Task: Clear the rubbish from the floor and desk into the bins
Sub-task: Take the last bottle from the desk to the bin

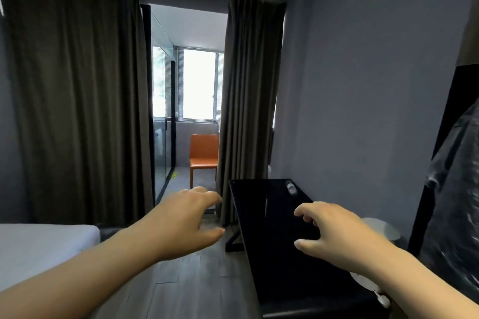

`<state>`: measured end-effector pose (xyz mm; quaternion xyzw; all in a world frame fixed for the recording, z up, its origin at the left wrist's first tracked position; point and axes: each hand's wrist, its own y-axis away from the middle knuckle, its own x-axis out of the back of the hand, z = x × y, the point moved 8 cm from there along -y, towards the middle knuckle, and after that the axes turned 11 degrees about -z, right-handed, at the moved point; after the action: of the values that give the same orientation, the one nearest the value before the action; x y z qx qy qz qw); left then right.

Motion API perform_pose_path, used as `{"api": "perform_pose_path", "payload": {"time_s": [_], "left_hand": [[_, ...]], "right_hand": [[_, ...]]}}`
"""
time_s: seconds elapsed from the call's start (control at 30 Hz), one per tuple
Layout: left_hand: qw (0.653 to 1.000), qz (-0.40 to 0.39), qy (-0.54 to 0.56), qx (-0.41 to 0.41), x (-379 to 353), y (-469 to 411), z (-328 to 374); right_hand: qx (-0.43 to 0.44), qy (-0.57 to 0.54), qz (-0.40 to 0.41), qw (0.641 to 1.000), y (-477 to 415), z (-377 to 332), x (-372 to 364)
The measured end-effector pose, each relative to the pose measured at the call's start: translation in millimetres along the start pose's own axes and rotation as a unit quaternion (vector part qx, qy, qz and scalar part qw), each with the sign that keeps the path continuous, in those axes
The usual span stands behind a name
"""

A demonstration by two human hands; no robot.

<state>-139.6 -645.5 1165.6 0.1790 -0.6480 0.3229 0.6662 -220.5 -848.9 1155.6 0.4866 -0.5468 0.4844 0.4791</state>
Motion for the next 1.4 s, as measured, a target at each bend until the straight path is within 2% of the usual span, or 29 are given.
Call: {"api": "perform_pose_path", "payload": {"time_s": [0.43, 0.67, 1.17, 1.4], "left_hand": [[0.998, -0.015, 0.015, -0.062, -44.5, -242.6, -186.8], [0.994, -0.043, 0.035, -0.092, -85.7, -360.9, -258.5], [0.989, -0.083, 0.049, -0.11, -160.1, -646.9, -376.1], [0.984, -0.117, 0.055, -0.127, -204.3, -770.0, -411.7]], "right_hand": [[-0.075, -0.032, -0.019, 0.996, -281.1, 43.9, -42.7], [-0.126, -0.053, -0.048, 0.989, -395.9, 77.5, -66.6], [-0.183, -0.094, -0.063, 0.977, -675.6, 231.9, -125.7], [-0.232, -0.1, -0.086, 0.964, -766.8, 305.3, -158.4]]}}
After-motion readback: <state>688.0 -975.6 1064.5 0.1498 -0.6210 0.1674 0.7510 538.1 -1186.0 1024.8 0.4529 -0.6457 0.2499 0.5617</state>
